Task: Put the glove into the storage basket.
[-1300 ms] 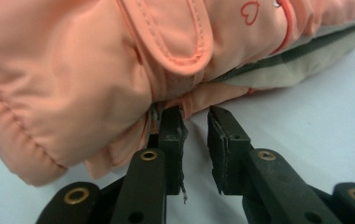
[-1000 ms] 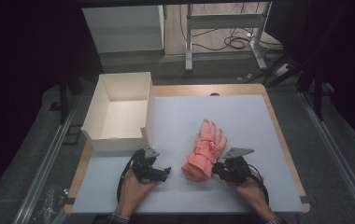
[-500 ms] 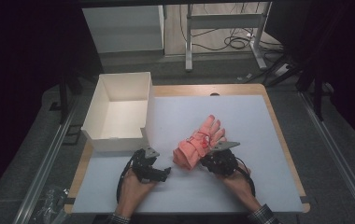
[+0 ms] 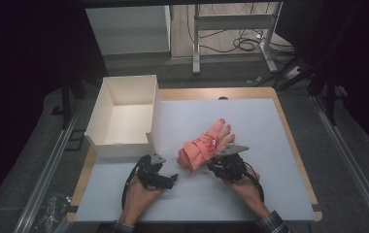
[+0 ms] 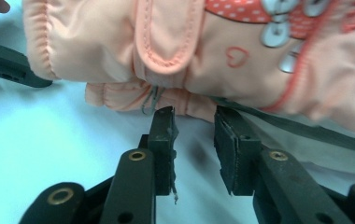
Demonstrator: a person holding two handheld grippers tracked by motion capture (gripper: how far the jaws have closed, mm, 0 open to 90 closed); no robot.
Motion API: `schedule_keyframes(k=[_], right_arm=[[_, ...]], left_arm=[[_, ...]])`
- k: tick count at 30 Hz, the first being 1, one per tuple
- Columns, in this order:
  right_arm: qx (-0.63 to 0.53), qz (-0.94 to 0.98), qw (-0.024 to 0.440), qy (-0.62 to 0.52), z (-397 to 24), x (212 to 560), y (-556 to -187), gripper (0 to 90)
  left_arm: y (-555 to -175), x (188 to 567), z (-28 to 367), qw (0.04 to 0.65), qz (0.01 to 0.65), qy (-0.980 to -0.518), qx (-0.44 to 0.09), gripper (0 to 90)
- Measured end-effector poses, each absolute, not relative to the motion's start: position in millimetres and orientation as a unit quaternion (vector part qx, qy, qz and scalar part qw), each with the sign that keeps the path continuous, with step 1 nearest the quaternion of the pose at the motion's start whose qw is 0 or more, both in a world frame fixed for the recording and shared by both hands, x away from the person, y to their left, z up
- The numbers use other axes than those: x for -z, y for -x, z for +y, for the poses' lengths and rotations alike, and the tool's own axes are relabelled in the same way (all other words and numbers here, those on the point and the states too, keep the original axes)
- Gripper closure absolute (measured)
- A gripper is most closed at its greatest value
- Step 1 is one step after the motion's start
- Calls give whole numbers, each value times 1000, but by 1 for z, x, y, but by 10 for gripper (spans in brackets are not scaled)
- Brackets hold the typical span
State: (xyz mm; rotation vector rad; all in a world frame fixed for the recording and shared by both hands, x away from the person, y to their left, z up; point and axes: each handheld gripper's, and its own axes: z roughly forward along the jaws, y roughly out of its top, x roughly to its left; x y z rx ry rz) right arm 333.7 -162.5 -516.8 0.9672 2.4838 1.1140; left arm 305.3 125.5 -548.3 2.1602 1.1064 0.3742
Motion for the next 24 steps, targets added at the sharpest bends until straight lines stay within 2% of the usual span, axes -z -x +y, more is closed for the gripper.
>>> schedule_keyframes(k=[4,9,17,24], right_arm=[[-382,850,136,-335,-174,514,-331,628],[-381,842,144,-354,-195,516,-329,577],[-376,830,162,-378,-226,516,-331,423],[-366,825,185,-389,-247,517,-334,277]], left_arm=[[-305,543,126,325,411,-840,-143,24],[-307,530,126,341,397,-843,-123,10],[-315,501,117,368,360,-852,-96,0],[-325,478,101,372,331,-862,-93,0]])
